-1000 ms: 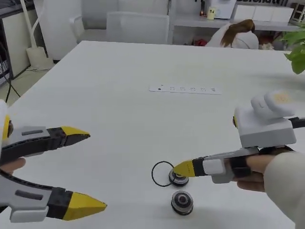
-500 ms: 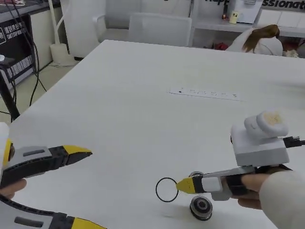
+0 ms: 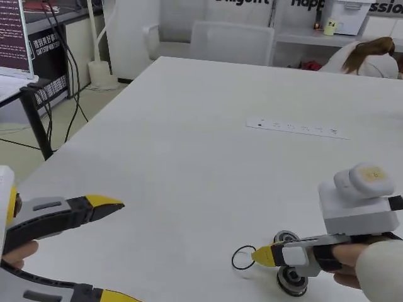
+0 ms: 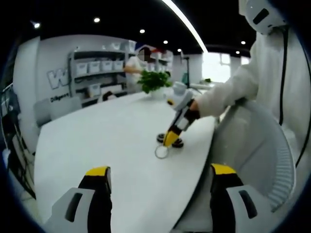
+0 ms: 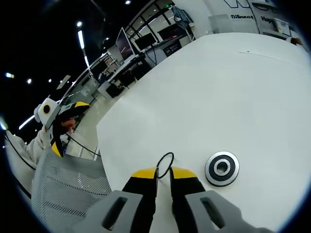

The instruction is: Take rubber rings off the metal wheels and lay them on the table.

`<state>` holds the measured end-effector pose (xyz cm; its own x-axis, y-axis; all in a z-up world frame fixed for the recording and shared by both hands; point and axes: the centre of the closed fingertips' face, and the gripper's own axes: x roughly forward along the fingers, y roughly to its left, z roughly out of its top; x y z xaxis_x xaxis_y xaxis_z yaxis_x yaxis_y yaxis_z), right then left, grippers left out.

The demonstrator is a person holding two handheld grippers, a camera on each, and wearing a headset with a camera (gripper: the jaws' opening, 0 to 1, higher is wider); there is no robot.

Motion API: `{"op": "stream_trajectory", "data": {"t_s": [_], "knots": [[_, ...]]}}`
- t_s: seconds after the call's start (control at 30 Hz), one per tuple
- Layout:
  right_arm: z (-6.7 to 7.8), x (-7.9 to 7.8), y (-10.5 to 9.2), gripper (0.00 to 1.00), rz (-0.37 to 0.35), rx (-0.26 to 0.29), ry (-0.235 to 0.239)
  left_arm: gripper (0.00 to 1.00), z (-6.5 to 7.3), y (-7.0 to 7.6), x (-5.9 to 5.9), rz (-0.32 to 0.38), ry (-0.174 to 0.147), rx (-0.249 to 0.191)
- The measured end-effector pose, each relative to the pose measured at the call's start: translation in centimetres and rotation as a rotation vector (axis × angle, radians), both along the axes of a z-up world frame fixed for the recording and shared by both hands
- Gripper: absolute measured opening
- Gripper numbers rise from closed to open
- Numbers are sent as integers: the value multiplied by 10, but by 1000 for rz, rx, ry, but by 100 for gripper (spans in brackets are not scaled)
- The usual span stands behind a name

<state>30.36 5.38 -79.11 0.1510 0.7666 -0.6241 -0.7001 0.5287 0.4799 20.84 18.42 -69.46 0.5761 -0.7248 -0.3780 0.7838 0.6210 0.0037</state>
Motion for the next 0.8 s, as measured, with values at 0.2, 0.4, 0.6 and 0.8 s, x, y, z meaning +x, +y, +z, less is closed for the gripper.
{"op": "stream_trajectory", "data": {"t_s": [0.2,0.4,0.6,0.8], "knots": [[12,0,-6,11,-16,0,-28,84,-1,3,-2,-6,-4,-5],[30,2,-18,15,-48,1,-69,85,-2,1,-1,-32,-8,-12],[53,-1,-35,20,-95,15,-127,85,-4,-3,6,-72,-8,-9],[72,-2,-55,27,-155,29,-181,85,-2,-11,11,-111,-9,-12]]}}
